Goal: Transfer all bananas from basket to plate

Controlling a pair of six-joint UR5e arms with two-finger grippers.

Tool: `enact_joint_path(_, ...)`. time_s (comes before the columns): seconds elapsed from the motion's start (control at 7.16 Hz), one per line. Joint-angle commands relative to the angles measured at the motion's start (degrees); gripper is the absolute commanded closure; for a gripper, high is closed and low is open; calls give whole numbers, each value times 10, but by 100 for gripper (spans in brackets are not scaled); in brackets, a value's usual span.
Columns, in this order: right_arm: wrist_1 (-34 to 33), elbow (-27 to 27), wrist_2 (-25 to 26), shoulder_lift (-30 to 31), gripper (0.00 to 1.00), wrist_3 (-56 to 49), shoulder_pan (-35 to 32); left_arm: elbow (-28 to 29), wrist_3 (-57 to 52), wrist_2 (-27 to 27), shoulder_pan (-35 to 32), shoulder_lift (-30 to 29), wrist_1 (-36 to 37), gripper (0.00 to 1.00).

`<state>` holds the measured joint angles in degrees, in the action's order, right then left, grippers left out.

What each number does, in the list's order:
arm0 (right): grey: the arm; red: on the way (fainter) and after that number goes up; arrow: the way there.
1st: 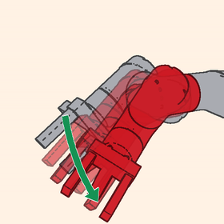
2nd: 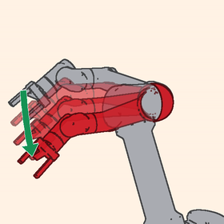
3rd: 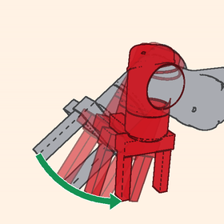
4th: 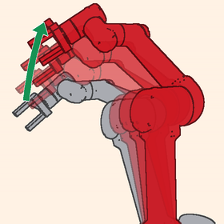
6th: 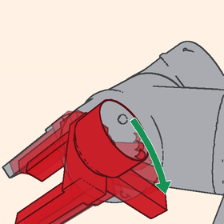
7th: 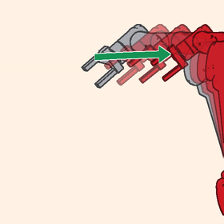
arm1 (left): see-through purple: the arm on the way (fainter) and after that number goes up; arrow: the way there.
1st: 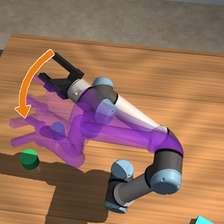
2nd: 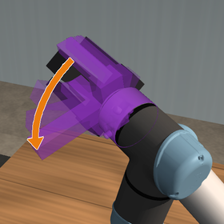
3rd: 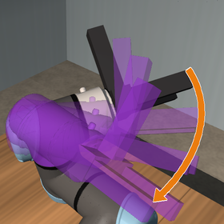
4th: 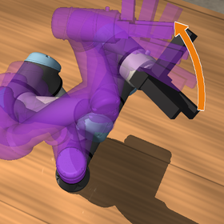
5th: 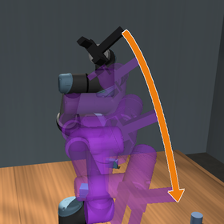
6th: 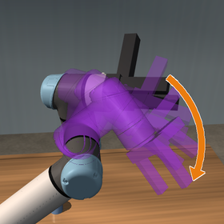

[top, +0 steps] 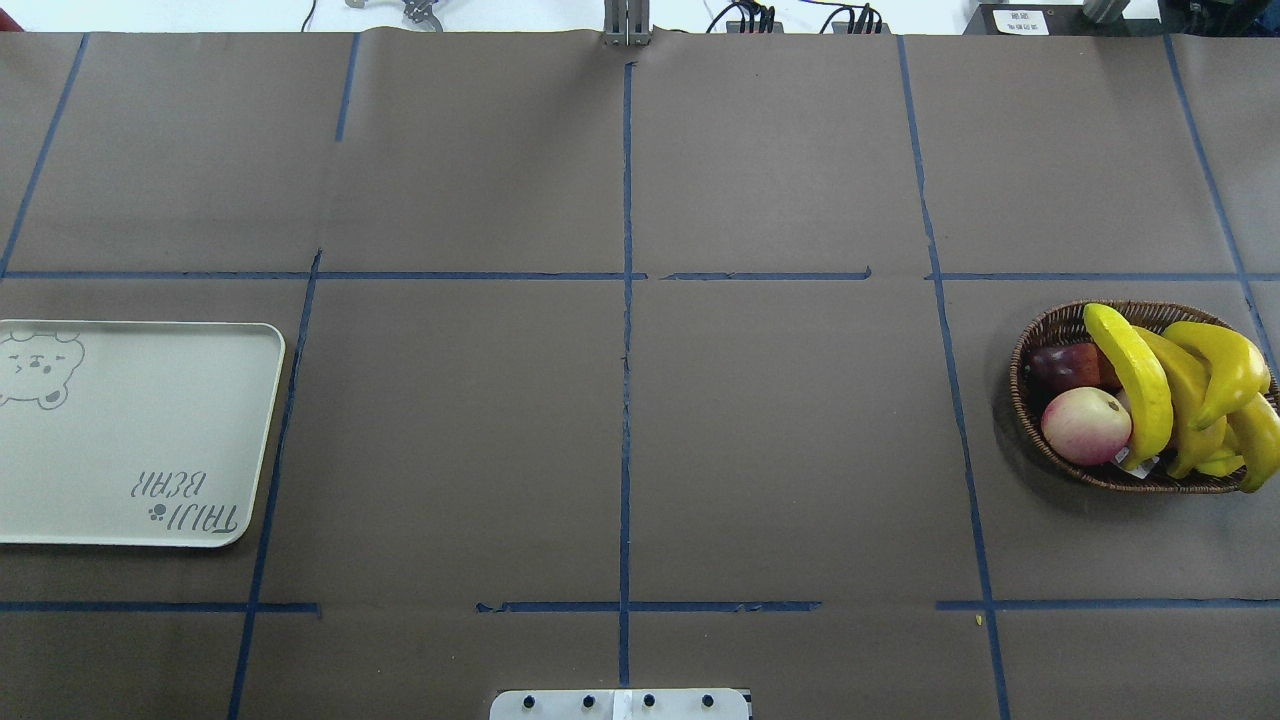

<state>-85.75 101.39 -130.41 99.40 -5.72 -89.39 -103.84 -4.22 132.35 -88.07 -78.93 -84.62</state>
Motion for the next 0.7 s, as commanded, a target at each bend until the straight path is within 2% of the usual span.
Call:
enact_joint_path(0.0,2,0,0,0,0,0,8,0,-11,-2,0,5,-9,0)
enact_joint_path(0.28,2,1,0,0,0,1,10,6,-20,1,1,6,-14,0)
enact_joint_path(0.56,21,17,-23,-5,0,93,43,7,-19,2,1,6,-14,0)
